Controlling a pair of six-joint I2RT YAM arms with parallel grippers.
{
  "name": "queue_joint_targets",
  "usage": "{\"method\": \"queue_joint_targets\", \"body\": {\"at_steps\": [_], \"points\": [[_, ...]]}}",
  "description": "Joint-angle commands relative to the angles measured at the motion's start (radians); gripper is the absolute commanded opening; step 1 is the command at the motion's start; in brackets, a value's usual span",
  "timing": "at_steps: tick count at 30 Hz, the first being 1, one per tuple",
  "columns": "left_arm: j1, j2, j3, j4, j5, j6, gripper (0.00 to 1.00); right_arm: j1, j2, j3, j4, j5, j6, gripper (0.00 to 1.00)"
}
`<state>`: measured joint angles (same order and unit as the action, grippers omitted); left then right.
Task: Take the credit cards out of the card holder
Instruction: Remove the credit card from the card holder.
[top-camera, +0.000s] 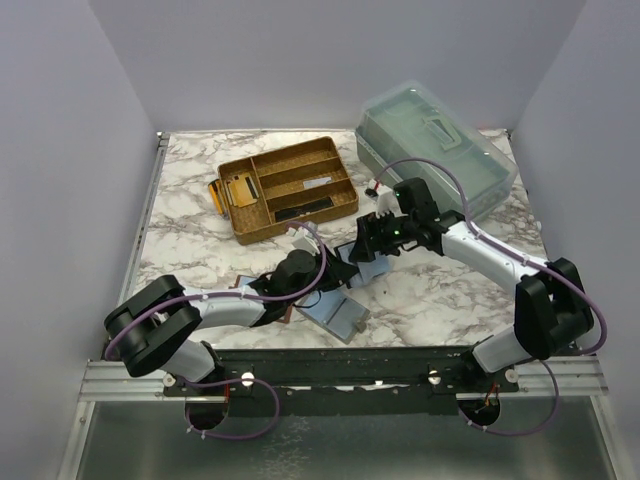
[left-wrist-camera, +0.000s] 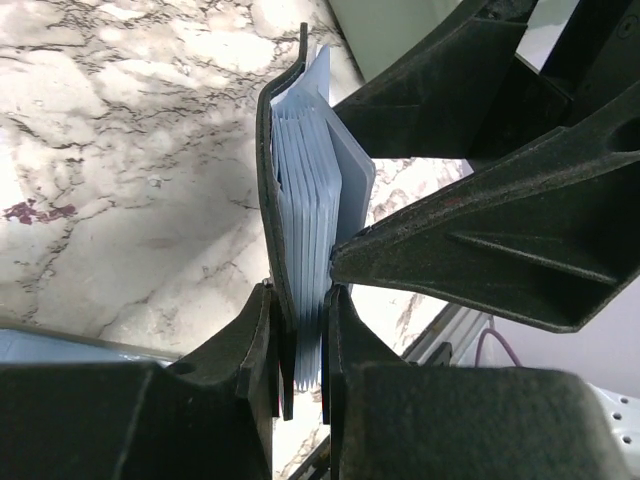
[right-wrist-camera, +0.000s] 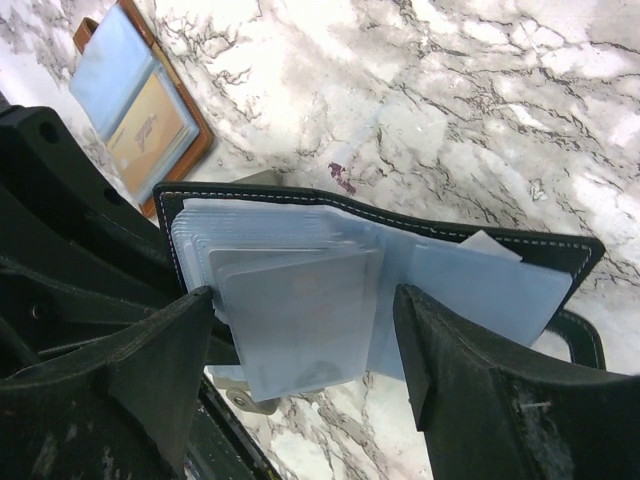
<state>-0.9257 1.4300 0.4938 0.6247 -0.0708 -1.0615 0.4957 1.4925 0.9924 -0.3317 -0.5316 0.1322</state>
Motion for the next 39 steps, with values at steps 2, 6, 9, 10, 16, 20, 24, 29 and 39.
{"method": "queue_joint_targets", "body": {"at_steps": [2, 6, 9, 10, 16, 20, 24, 29, 39], "points": [[-0.017, -0.019, 0.043, 0.015, -0.084, 0.007, 0.0, 0.016, 0.013, 0.026, -0.009, 0.064, 0.004, 0.73], [-0.016, -0.051, 0.02, 0.01, -0.101, 0.018, 0.0, 0.017, -0.027, 0.003, 0.004, 0.086, 0.007, 0.68], [-0.016, -0.075, 0.009, 0.005, -0.101, 0.025, 0.0, 0.015, -0.031, -0.012, 0.009, 0.115, 0.003, 0.66], [-0.016, -0.08, 0.007, 0.003, -0.099, 0.025, 0.0, 0.015, -0.031, -0.012, 0.008, 0.121, 0.001, 0.66], [-0.017, -0.093, -0.007, 0.001, -0.091, 0.02, 0.0, 0.015, -0.023, -0.004, 0.004, 0.108, 0.002, 0.65], [-0.016, -0.112, -0.02, 0.0, -0.097, 0.02, 0.0, 0.009, -0.028, -0.005, 0.002, 0.093, -0.001, 0.64], [-0.017, -0.144, -0.036, -0.013, -0.108, 0.027, 0.0, -0.014, -0.036, -0.008, -0.004, 0.081, -0.005, 0.53], [-0.016, -0.186, -0.053, -0.037, -0.105, 0.027, 0.0, -0.036, -0.051, -0.021, 0.0, 0.059, -0.006, 0.45], [-0.017, -0.264, -0.079, -0.04, -0.084, 0.054, 0.0, -0.074, -0.04, -0.009, 0.018, -0.223, 0.028, 0.16]]}}
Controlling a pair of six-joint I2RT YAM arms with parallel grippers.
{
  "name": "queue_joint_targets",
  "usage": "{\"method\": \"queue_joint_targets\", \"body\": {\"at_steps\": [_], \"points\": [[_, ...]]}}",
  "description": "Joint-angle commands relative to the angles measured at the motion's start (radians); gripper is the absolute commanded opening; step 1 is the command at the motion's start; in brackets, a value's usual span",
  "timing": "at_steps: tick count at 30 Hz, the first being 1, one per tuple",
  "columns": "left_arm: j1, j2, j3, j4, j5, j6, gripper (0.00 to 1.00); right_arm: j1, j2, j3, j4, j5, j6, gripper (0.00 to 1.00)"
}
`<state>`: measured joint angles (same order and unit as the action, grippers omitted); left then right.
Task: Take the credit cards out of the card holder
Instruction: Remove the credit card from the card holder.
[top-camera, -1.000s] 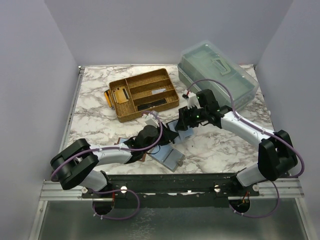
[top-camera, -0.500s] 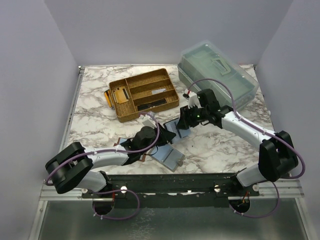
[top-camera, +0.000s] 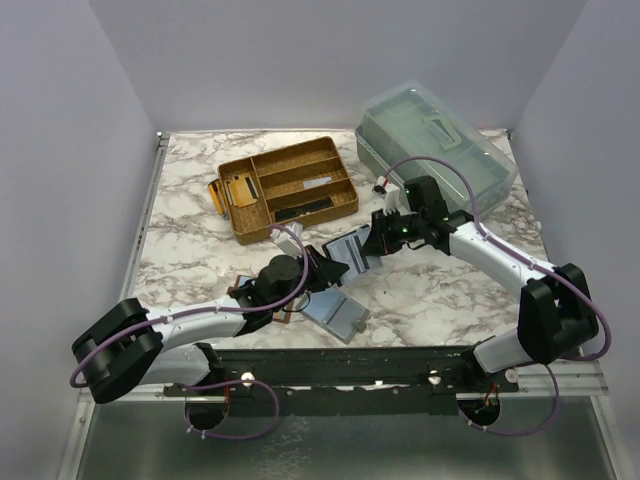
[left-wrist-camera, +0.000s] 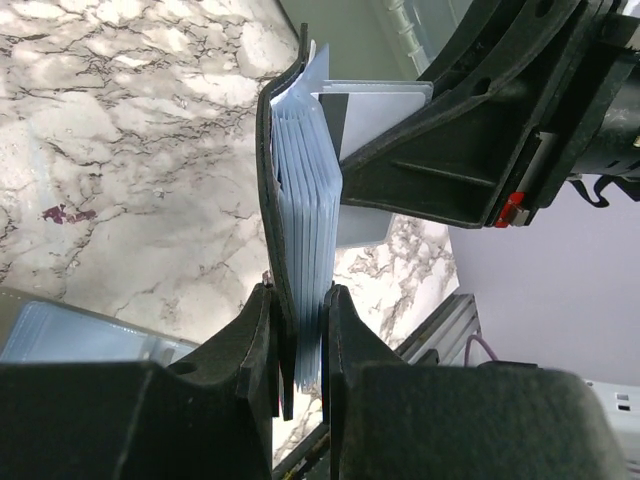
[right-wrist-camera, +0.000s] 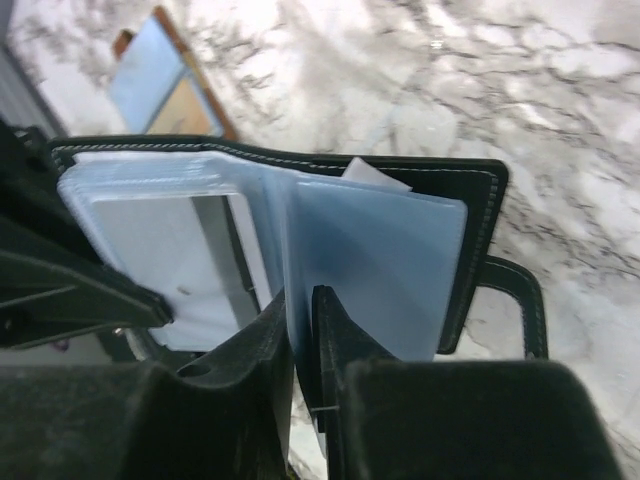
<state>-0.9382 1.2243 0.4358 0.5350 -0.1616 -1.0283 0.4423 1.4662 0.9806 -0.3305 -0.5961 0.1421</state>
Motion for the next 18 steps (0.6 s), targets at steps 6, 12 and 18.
{"method": "queue_joint_targets", "body": {"at_steps": [6, 12, 18], "points": [[-0.001, -0.113, -0.061, 0.05, 0.02, 0.021, 0.0, -0.051, -0.065, -0.033, 0.043, -0.35, 0.01, 0.17], [0.004, -0.151, -0.074, 0.051, 0.059, 0.03, 0.0, -0.062, -0.065, -0.033, 0.036, -0.387, 0.0, 0.18], [0.007, -0.204, -0.096, 0.06, 0.072, 0.036, 0.0, -0.071, -0.055, -0.021, 0.012, -0.333, -0.011, 0.0]]}}
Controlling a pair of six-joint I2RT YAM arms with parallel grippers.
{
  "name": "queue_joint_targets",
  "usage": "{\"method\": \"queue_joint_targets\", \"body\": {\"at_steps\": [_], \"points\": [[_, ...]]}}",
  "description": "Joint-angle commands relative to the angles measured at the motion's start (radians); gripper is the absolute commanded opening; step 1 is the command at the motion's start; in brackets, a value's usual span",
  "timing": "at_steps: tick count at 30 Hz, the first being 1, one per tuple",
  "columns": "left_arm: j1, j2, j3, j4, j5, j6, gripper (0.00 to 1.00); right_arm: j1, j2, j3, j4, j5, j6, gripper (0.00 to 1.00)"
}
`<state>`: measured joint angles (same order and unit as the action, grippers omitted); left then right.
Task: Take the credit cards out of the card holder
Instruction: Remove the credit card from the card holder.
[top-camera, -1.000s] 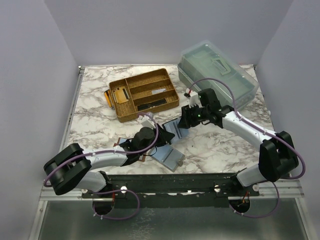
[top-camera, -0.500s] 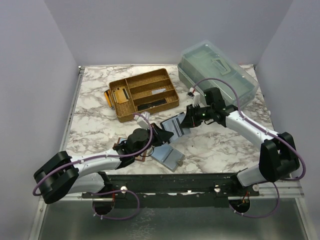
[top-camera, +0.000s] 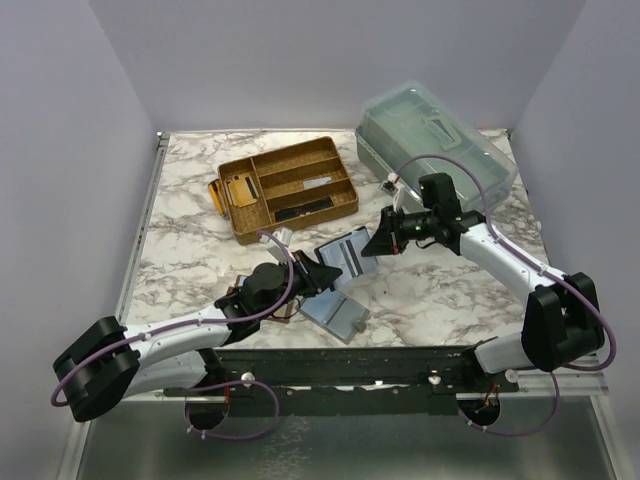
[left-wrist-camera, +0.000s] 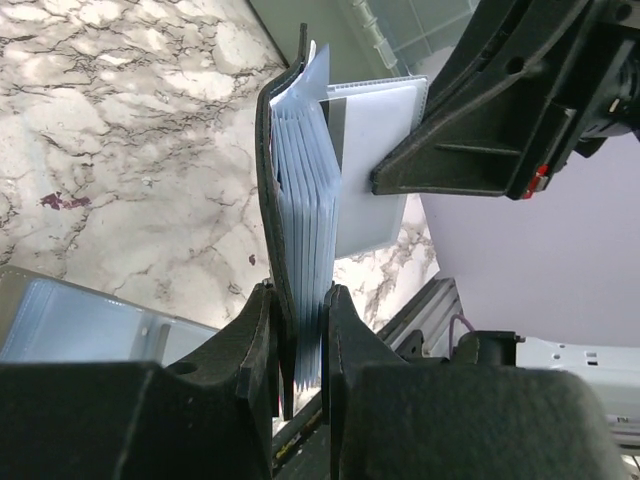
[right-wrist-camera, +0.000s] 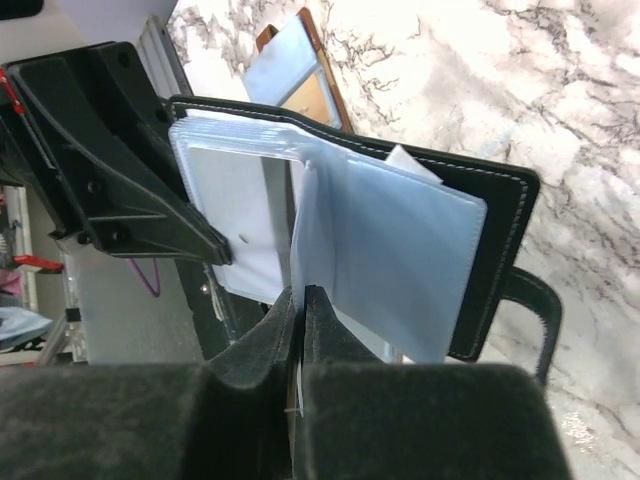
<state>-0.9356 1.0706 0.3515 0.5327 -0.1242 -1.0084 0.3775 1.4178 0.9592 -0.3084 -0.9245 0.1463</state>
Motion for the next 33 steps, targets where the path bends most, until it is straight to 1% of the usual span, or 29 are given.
{"method": "queue_joint_targets", "body": {"at_steps": [1, 3, 5, 6, 8, 9, 12, 15, 17, 21, 24, 27, 29, 33], "points": [[0.006, -0.06, -0.023, 0.065, 0.039, 0.017, 0.0, -0.017, -0.007, 0.001, -0.011, -0.008, -0.015, 0.0], [0.014, -0.073, -0.047, 0.081, 0.059, 0.023, 0.0, -0.051, -0.007, -0.004, 0.003, -0.071, 0.001, 0.0], [0.036, -0.08, -0.078, 0.114, 0.086, 0.022, 0.0, -0.087, -0.015, -0.027, 0.05, -0.179, 0.039, 0.0], [0.047, -0.079, -0.096, 0.138, 0.104, 0.017, 0.03, -0.099, -0.021, -0.042, 0.076, -0.213, 0.062, 0.0], [0.073, -0.066, -0.115, 0.167, 0.122, 0.0, 0.22, -0.109, -0.027, -0.066, 0.108, -0.25, 0.077, 0.0], [0.083, -0.057, -0.118, 0.17, 0.123, -0.006, 0.29, -0.111, -0.027, -0.073, 0.114, -0.248, 0.075, 0.0], [0.122, -0.008, -0.102, 0.177, 0.158, -0.014, 0.42, -0.112, -0.014, -0.082, 0.11, -0.172, 0.063, 0.0], [0.181, 0.028, -0.088, 0.167, 0.176, -0.066, 0.48, -0.117, 0.001, -0.076, 0.092, -0.047, 0.052, 0.0], [0.221, 0.012, -0.088, 0.14, 0.186, -0.093, 0.52, -0.12, 0.004, -0.079, 0.088, -0.005, 0.046, 0.0], [0.236, -0.11, -0.093, 0.093, 0.188, -0.077, 0.61, -0.121, 0.001, -0.096, 0.103, -0.018, 0.046, 0.0], [0.236, -0.152, -0.065, 0.091, 0.242, -0.066, 0.69, -0.122, 0.01, -0.099, 0.121, -0.076, 0.053, 0.0], [0.236, -0.087, -0.017, 0.136, 0.36, -0.063, 0.72, -0.124, 0.025, -0.098, 0.142, -0.158, 0.059, 0.0], [0.236, -0.007, 0.006, 0.226, 0.424, -0.079, 0.73, -0.126, 0.032, -0.095, 0.145, -0.21, 0.049, 0.0], [0.232, 0.155, 0.043, 0.376, 0.494, -0.109, 0.73, -0.133, 0.027, -0.105, 0.166, -0.297, 0.048, 0.0]]}}
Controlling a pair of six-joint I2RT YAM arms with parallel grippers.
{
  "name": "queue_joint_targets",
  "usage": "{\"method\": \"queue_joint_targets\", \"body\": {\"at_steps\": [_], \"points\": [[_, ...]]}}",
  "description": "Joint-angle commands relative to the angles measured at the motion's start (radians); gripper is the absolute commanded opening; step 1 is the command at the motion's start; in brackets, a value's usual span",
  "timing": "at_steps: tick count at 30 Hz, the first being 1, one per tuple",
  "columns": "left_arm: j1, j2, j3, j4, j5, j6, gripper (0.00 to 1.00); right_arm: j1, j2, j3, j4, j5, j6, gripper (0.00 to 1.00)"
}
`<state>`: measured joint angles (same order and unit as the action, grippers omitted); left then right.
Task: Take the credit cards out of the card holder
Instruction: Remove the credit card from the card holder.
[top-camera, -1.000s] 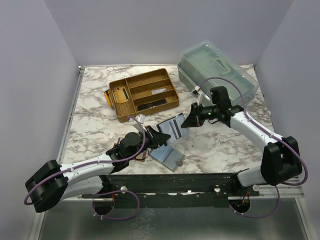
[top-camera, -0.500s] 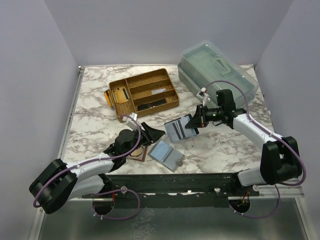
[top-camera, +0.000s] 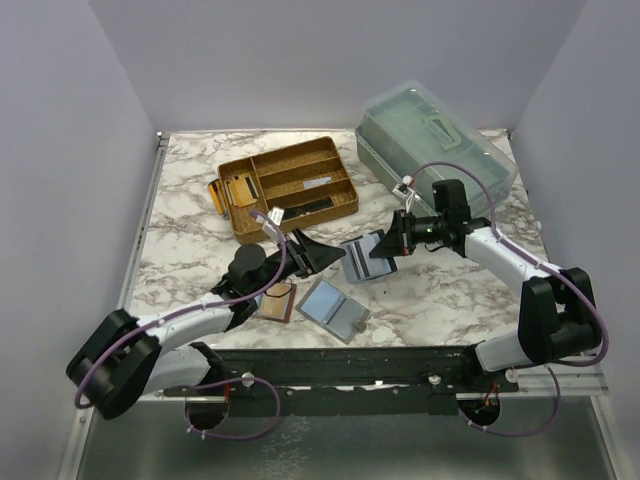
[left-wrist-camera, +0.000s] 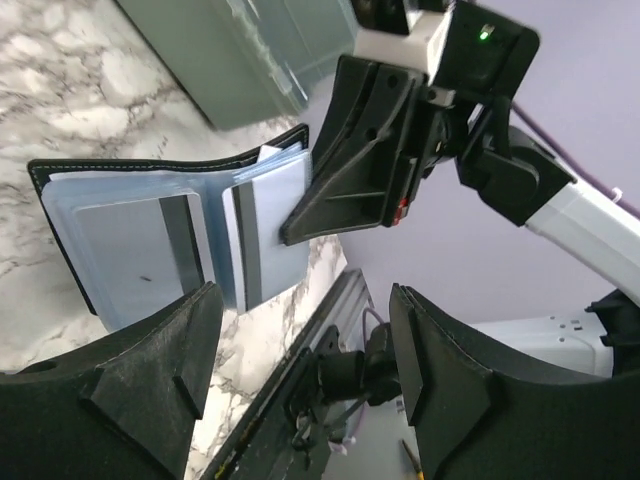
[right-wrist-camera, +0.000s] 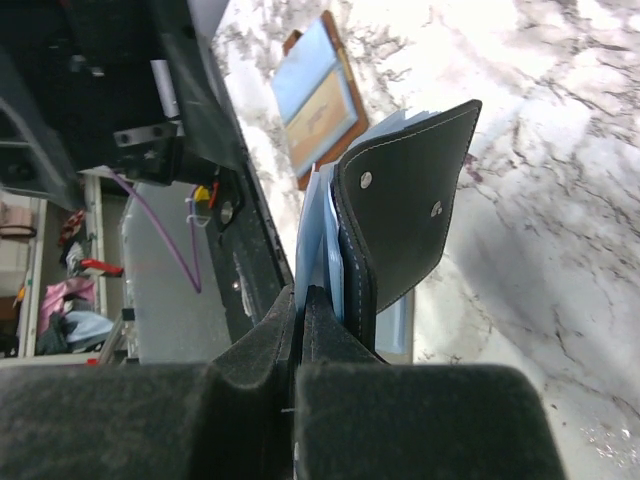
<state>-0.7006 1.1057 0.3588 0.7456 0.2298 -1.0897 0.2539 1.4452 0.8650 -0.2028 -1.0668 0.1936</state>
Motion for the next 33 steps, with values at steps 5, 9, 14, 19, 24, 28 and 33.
{"method": "queue_joint_targets", "body": {"at_steps": [5, 9, 14, 19, 24, 28, 33], "points": [[-0.024, 0.228, 0.087, 0.246, 0.161, -0.038, 0.72, -0.024, -0.017, -0.032, 0.109, -0.215, 0.033, 0.0], [-0.036, 0.264, 0.101, 0.261, 0.164, -0.049, 0.63, -0.034, -0.014, -0.036, 0.129, -0.234, 0.056, 0.0], [-0.056, 0.312, 0.092, 0.313, 0.165, -0.075, 0.52, -0.041, -0.008, -0.041, 0.148, -0.257, 0.078, 0.0], [-0.061, 0.342, 0.077, 0.34, 0.143, -0.074, 0.48, -0.046, -0.014, -0.049, 0.169, -0.283, 0.102, 0.0], [-0.061, 0.34, 0.06, 0.34, 0.122, -0.048, 0.48, -0.051, -0.029, -0.063, 0.193, -0.308, 0.128, 0.0], [-0.061, 0.368, 0.074, 0.356, 0.151, -0.053, 0.49, -0.052, -0.032, -0.072, 0.241, -0.334, 0.154, 0.0], [-0.06, 0.394, 0.092, 0.384, 0.173, -0.062, 0.48, -0.053, -0.032, -0.079, 0.275, -0.359, 0.182, 0.0]]}}
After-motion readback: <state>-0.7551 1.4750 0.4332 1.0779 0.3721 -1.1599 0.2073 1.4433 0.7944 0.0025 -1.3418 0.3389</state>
